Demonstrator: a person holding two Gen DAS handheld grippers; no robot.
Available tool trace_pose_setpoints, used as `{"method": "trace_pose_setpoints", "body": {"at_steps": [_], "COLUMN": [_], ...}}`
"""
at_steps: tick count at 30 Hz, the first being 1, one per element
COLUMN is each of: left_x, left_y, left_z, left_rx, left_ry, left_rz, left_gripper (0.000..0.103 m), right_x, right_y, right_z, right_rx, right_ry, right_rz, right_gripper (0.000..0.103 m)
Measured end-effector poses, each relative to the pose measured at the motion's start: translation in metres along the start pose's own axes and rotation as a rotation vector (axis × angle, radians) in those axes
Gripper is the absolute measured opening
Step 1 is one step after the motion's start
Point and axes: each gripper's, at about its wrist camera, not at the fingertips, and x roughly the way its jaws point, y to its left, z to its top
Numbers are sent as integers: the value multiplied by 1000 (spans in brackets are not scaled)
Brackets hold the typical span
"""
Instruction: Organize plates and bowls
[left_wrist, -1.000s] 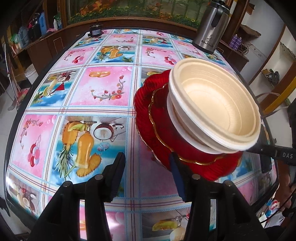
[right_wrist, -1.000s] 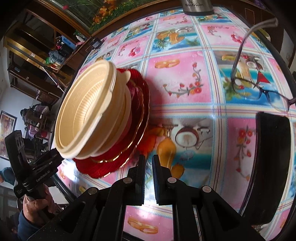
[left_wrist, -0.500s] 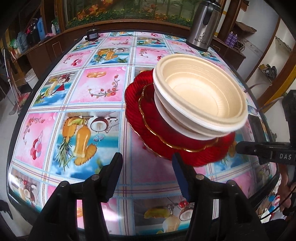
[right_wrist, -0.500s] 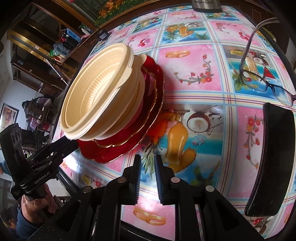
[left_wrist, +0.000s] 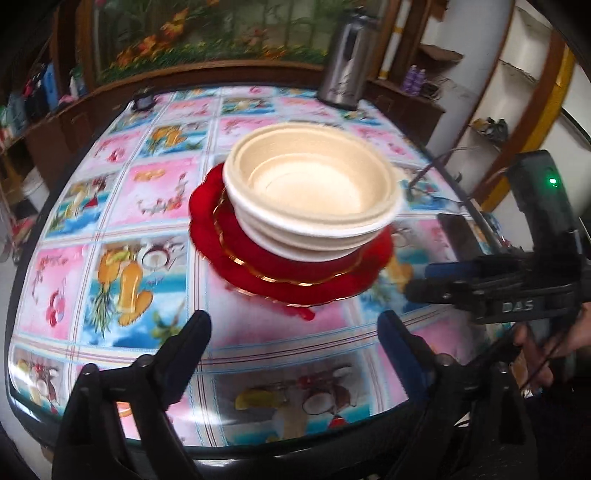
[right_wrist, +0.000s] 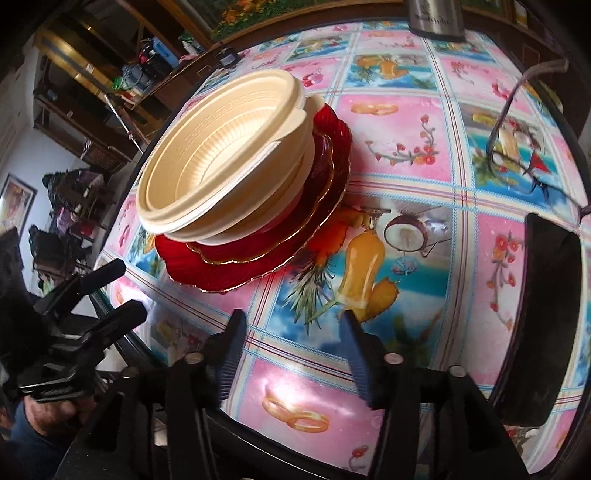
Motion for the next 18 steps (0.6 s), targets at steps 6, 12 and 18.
{"method": "trace_pose_setpoints", "body": {"at_steps": [6, 12, 18], "left_x": [-7, -20, -30], "left_y": [-7, -3, -6], "left_z": [4, 10, 26], "left_rx": [28, 4, -4], "left_ry": [9, -21, -68], "left_rz": [14, 134, 302], "left_gripper": [103, 103, 103], "right_x": [-10, -18, -28], "right_y": [8, 14, 15], "right_z": [0, 5, 6], "right_rx": [-98, -157, -181], "right_ry": [-70, -114, -152], "right_rz": [-71, -93, -84], "right_gripper": [76, 82, 86]}}
